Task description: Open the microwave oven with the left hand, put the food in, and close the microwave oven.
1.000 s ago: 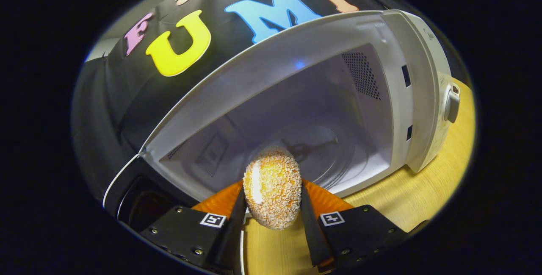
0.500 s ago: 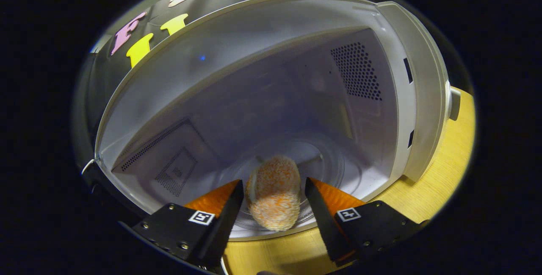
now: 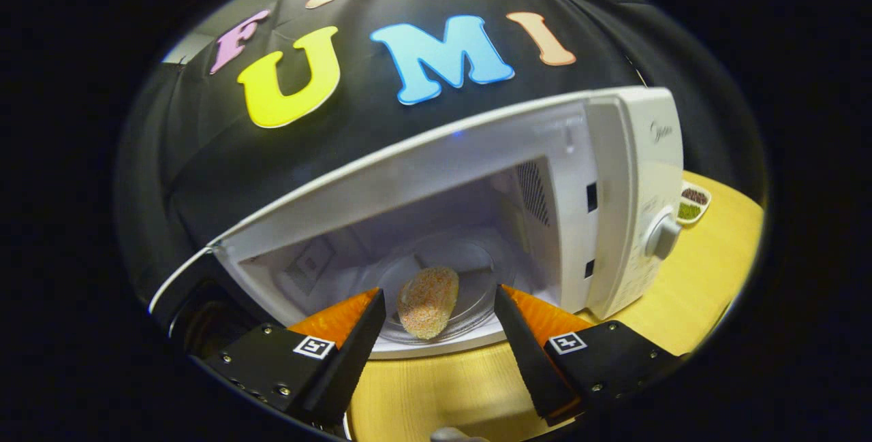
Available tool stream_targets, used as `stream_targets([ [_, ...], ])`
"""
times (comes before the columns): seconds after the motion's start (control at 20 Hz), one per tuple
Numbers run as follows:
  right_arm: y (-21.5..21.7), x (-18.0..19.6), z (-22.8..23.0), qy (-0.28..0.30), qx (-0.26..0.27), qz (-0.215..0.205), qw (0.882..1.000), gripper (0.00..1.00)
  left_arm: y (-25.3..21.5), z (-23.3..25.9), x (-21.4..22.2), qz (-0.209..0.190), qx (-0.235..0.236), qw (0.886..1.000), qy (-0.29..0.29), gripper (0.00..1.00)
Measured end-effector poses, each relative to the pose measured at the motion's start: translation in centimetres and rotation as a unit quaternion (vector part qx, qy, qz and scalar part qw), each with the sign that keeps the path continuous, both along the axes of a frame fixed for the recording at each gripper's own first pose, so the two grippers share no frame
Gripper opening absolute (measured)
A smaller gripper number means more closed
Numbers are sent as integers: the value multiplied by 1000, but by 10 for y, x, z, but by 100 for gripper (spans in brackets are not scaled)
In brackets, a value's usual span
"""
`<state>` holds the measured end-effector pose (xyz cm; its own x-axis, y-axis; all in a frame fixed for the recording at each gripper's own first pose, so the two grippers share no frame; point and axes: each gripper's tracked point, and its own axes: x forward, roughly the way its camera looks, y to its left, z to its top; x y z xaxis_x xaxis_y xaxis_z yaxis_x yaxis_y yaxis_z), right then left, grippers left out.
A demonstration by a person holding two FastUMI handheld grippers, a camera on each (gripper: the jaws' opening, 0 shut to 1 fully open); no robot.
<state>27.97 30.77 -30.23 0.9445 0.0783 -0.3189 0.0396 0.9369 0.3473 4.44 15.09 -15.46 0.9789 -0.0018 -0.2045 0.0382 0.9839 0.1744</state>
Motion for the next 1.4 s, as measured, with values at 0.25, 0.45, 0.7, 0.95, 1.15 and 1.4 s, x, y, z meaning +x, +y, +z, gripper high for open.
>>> stream_targets([
  [0.25,-41,-77,79,-37,-41,55,997,98,8,21,-5,12,9,1000,-22,94],
  [0.45,-95,-116,121,-59,-110,63,990,98,17,29,-13,30,-3,999,-25,100],
  [0.7,-146,-165,171,-67,-130,61,987,98,57,21,-30,71,23,997,-20,100],
  [0.95,-178,-202,215,-72,-157,69,983,98,107,-24,-59,122,27,992,-5,97],
  [1.15,-186,-218,248,-95,-177,72,977,93,126,-90,-81,158,16,987,38,100],
  [1.4,-168,-230,268,-105,-178,96,974,98,130,-141,-84,164,8,983,79,100],
])
